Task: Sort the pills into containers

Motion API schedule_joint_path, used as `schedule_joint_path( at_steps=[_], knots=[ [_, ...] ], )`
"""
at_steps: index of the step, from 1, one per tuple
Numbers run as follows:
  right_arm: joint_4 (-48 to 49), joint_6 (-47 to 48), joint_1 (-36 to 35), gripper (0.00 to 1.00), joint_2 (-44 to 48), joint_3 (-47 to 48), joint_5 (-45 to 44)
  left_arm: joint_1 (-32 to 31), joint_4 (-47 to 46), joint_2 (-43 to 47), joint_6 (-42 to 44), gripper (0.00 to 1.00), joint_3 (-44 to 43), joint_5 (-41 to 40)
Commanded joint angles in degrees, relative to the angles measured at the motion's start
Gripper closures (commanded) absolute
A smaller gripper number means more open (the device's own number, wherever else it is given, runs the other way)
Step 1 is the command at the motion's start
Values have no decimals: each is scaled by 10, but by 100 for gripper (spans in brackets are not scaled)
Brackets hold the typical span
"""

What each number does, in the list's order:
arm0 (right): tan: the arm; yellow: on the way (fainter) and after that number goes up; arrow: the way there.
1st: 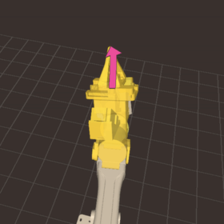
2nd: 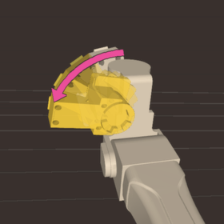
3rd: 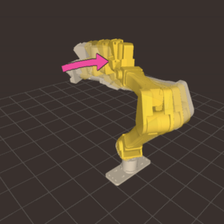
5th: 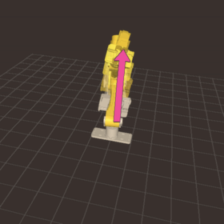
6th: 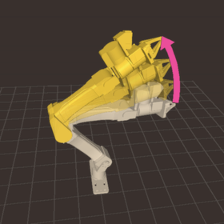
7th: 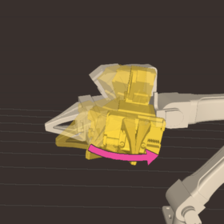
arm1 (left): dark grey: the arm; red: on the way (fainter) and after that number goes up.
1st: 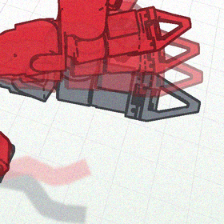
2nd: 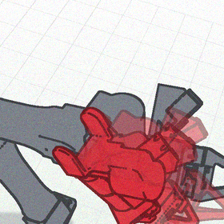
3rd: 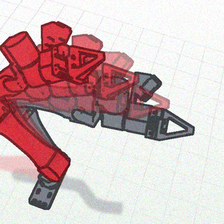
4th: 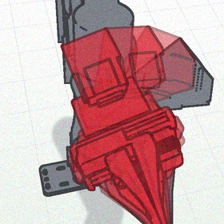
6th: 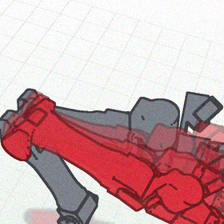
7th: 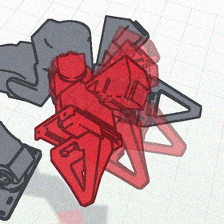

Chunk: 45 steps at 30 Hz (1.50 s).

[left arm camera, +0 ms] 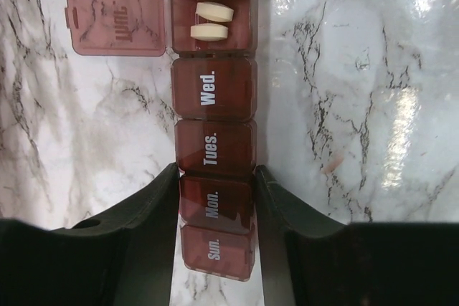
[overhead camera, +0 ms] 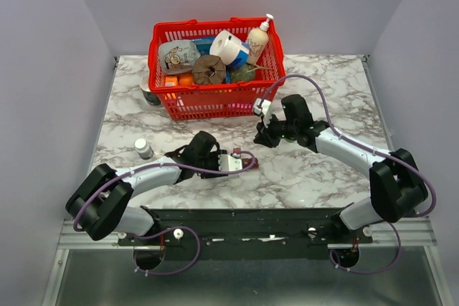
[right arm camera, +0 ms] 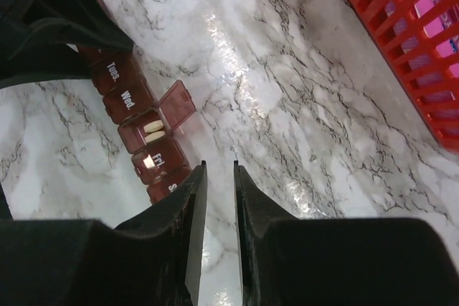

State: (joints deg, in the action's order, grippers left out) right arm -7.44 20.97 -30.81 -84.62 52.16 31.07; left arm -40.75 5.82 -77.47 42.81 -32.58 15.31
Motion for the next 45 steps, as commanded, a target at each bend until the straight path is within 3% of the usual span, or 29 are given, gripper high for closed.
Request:
schedule_joint_path(
  at_steps=[1,21,31,45],
  knots=[
    [47,-38,-15,74,-10,-18,-23,2,-1,2,-1,65,1,50],
    [-63,-32,-86,83,-117,72,-137,-52,-16,19,25,71,30,32],
    [-123,-4,-112,83,-148,100,-88,-61,-21,19,25,72,35,20],
    [-133,31,-114,90,-90,70,0,-61,-3,-9,-4,73,9,11]
  ],
)
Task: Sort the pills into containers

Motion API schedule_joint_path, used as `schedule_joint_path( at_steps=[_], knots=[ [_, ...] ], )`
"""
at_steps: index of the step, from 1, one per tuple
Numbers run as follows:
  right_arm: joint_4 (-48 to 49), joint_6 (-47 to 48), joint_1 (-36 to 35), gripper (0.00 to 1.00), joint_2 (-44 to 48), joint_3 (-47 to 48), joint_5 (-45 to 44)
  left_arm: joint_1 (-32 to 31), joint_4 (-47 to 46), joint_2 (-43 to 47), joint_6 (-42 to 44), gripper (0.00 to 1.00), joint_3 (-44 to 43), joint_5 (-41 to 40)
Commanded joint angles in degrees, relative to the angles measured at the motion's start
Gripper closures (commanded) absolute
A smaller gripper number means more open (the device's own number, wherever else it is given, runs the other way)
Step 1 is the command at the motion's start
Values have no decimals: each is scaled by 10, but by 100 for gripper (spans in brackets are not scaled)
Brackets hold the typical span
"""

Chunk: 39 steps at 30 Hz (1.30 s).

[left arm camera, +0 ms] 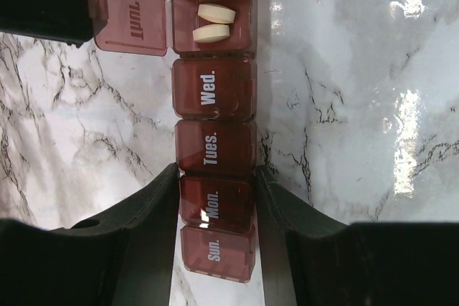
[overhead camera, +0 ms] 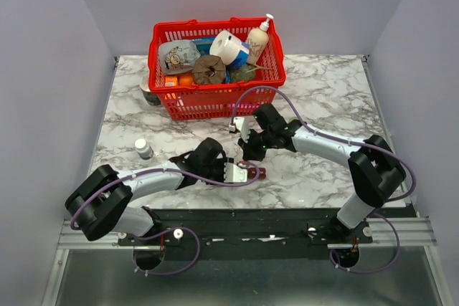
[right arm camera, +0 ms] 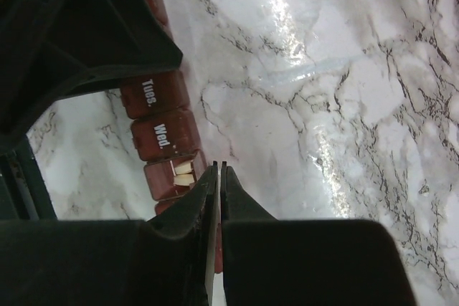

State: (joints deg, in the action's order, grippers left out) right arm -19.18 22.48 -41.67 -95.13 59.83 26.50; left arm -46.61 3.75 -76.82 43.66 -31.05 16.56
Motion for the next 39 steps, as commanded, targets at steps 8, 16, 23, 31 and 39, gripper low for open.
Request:
schedule_joint_path(
  at_steps=[8,16,23,31,39],
  knots=[
    [-66,27,-17,93,-16,15,65,5,23,-24,-28,74,-16,-3],
    [-82,27,-22,94,-25,22,46,9,30,-31,-38,75,-24,-6],
    [-95,20,-33,95,-36,28,31,9,35,-36,-45,75,-30,-13],
    [-117,-22,-46,99,-99,55,-52,10,50,-38,-63,76,-38,-19],
    [-136,-23,-46,99,-93,72,-33,10,58,-46,-63,76,-45,-24]
  ],
)
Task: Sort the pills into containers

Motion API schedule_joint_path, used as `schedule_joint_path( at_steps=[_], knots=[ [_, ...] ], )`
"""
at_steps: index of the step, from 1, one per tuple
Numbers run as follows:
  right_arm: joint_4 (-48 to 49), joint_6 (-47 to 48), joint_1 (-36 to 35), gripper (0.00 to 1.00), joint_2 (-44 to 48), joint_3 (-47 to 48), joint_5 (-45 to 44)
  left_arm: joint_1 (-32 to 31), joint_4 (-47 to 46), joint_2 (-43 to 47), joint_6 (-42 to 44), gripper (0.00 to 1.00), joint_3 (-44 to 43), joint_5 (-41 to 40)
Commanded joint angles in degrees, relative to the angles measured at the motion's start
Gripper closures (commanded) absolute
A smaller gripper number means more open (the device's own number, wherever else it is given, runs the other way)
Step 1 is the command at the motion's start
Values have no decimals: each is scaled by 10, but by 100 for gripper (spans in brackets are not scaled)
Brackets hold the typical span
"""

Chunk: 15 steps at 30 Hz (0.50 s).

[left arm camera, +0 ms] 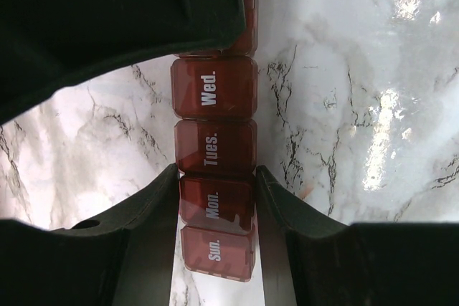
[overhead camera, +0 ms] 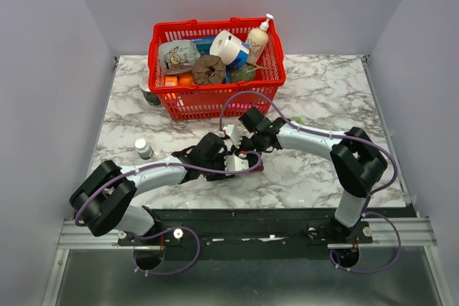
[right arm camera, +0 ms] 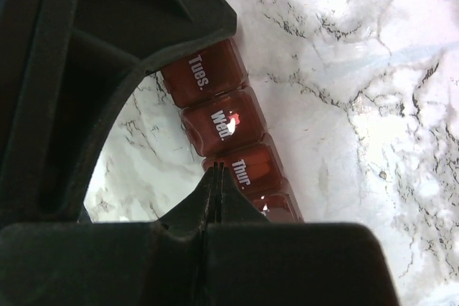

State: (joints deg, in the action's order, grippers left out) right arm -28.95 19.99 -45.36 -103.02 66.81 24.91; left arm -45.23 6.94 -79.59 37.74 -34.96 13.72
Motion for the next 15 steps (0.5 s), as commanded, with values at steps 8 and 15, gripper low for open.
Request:
schedule_joint_path(
  at_steps=[8,15],
  knots=[
    [-41,13,-7,99,32,9,23,-4,33,-26,-5,77,-11,4],
    [-44,10,-3,99,43,12,25,-4,31,-24,-5,77,-7,3]
  ],
)
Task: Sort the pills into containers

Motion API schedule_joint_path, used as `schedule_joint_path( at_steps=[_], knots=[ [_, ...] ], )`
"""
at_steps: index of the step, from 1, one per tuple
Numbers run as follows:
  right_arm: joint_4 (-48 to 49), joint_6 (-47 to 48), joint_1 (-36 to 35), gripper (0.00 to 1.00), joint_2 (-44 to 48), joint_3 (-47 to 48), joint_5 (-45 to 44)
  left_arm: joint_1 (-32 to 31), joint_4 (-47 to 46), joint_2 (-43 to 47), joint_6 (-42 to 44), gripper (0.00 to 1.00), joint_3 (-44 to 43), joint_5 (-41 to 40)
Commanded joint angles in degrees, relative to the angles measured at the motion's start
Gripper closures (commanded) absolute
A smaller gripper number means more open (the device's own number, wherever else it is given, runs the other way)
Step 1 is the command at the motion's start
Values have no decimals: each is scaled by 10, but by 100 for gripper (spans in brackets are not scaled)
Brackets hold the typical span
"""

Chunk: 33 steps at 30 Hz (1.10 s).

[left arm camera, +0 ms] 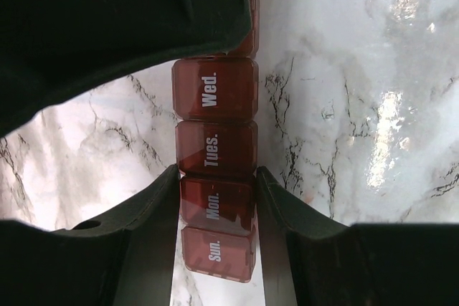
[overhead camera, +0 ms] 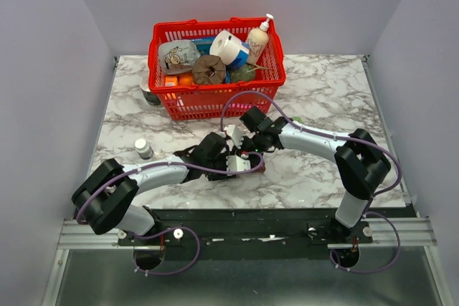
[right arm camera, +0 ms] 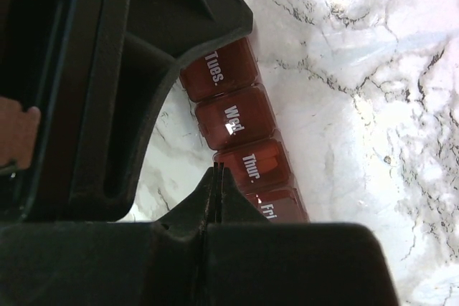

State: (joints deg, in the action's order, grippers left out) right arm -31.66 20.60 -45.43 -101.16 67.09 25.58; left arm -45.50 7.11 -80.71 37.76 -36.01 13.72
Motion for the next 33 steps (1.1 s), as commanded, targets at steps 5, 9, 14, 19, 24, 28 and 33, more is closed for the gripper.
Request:
schedule_joint_path(
  at_steps=[5,9,14,19,24,28,33],
  knots=[
    [-16,1,8,100,28,10,18,-1,27,-10,-5,77,3,0],
    [-14,1,8,99,14,1,27,-1,26,-9,-7,77,4,-1],
    [-18,-11,8,100,-56,1,-9,-1,15,3,-12,76,10,-4],
    [-18,-28,8,99,-80,11,-47,0,3,24,-15,73,19,-6],
    [-22,-27,9,100,-53,15,-1,0,1,30,-15,68,19,-6],
    [-30,-20,28,99,-19,22,57,0,-6,41,-22,57,23,-13],
    [-37,4,69,96,20,22,109,3,-24,70,-37,41,29,-16]
  ],
)
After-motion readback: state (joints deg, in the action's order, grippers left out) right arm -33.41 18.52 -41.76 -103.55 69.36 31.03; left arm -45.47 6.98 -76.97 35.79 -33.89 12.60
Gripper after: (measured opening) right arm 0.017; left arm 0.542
